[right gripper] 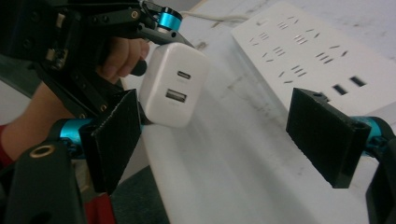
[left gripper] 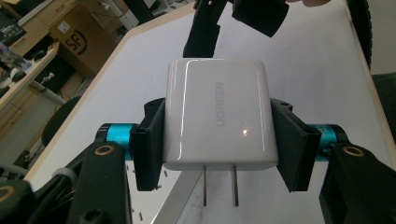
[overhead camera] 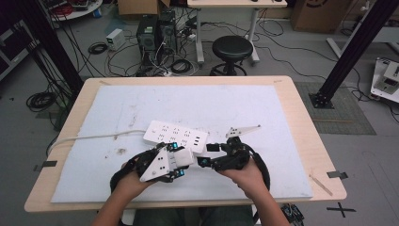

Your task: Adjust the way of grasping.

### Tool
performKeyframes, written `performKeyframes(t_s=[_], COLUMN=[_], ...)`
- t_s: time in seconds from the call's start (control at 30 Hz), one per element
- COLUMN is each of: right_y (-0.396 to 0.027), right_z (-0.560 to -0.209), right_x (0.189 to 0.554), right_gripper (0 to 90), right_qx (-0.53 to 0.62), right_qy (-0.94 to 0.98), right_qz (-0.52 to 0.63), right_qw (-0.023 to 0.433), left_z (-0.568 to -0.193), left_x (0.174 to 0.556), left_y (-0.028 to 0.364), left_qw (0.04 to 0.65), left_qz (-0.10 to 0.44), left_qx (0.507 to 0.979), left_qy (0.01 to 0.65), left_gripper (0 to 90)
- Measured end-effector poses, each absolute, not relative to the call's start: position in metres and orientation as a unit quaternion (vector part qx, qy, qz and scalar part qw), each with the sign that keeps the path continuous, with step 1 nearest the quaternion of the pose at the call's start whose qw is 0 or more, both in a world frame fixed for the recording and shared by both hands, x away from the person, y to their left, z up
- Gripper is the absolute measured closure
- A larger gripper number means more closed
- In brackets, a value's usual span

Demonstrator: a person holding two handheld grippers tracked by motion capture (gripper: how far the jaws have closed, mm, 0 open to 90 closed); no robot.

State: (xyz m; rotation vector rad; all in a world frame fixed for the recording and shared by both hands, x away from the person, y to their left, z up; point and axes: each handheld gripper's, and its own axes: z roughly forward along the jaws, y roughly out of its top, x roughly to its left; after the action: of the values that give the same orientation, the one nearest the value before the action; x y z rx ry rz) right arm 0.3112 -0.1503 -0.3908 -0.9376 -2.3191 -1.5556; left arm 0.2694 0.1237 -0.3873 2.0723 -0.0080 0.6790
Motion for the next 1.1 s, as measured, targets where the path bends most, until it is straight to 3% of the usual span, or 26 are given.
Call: performKeyframes(t_s=[0.4,1.0,1.1], right_y=[-0.136,-0.13,-0.129], right_z=[-0.405,-0.413,-0.413], right_x=[0.315,0.318,0.318], right_gripper=[18.9,56.3,59.1], right_qx=[-0.31,-0.292,-0.287], right_qy=[-0.758,-0.731,-0.736], right_qz=[-0.545,-0.573,-0.569], right_qw=[0.18,0.228,0.229], left_z=[-0.387,-0.384,-0.385], left_x=[0.261,0.26,0.26], left_y=[0.107,0.099,0.099], left_qw=[0.447,0.445,0.443], left_qz=[0.305,0.319,0.322], left_qx=[0.839,0.835,0.835], left_qy=[-0.05,-0.059,-0.063], left_gripper=[42.5,42.5,42.5])
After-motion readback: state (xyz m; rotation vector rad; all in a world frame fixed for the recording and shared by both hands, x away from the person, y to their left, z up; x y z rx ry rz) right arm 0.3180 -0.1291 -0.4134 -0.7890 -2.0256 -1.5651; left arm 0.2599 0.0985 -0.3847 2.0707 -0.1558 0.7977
